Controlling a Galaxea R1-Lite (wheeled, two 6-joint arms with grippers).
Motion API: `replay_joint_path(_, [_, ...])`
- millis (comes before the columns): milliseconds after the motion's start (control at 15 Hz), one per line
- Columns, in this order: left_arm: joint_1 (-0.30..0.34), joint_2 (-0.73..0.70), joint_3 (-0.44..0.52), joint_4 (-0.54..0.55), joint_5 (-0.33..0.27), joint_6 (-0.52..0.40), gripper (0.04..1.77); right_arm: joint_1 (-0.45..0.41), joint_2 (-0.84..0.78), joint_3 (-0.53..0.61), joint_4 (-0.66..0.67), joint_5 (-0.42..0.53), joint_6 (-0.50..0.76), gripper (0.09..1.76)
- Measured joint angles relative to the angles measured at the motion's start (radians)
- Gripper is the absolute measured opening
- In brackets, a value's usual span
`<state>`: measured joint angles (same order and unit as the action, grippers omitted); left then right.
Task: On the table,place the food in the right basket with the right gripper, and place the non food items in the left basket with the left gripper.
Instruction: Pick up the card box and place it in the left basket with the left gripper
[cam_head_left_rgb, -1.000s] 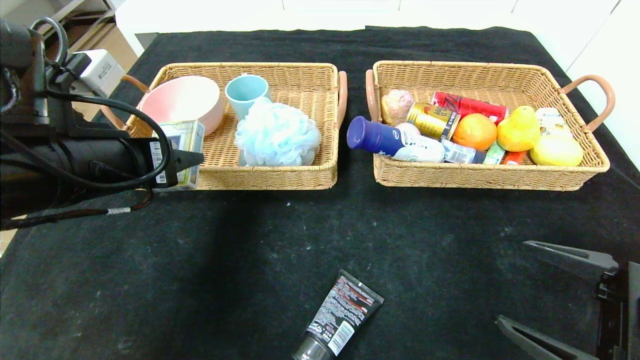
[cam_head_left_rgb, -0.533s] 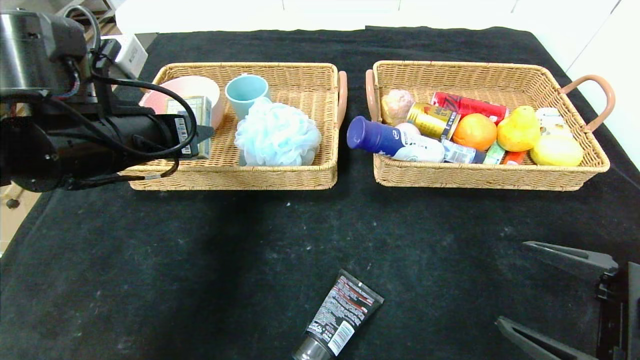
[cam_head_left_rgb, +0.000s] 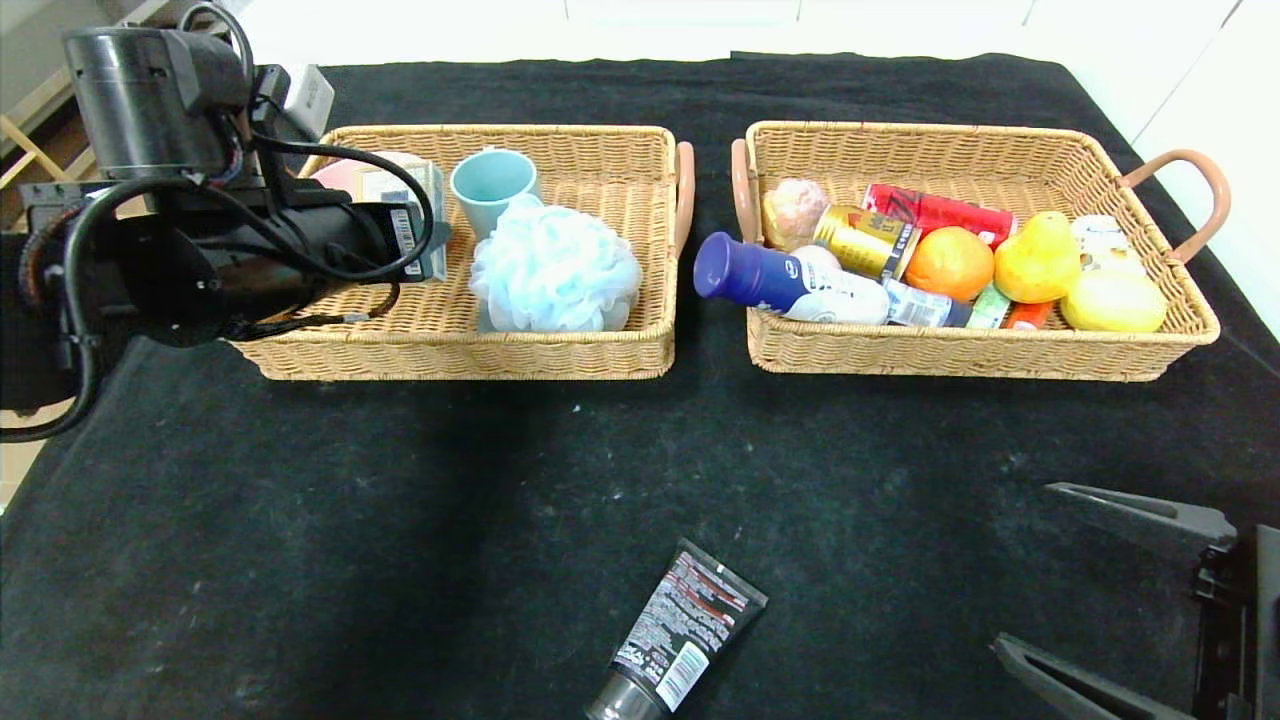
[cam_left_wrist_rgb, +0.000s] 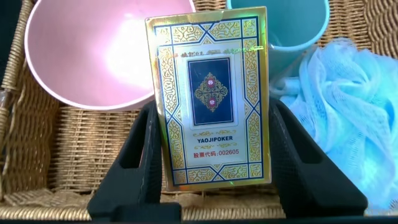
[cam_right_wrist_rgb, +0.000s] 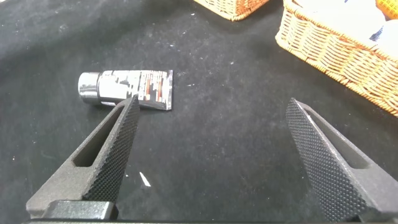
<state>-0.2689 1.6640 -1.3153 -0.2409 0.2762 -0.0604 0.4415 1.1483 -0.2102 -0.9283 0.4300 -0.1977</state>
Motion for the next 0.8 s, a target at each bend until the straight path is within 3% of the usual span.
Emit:
replay_joint_path(467, [0.001,0.049,-0.015,-0.003,0.009,0.000,1.02,0.000,-0.004,0.000,-0.002,0.000,0.000,1.71])
replay_joint_path(800, [0.001,0.051,-0.009,-0.002,0.021,0.005,1.33,0.000,-0.005,0.000,-0.002,0.001,0.000,1.71])
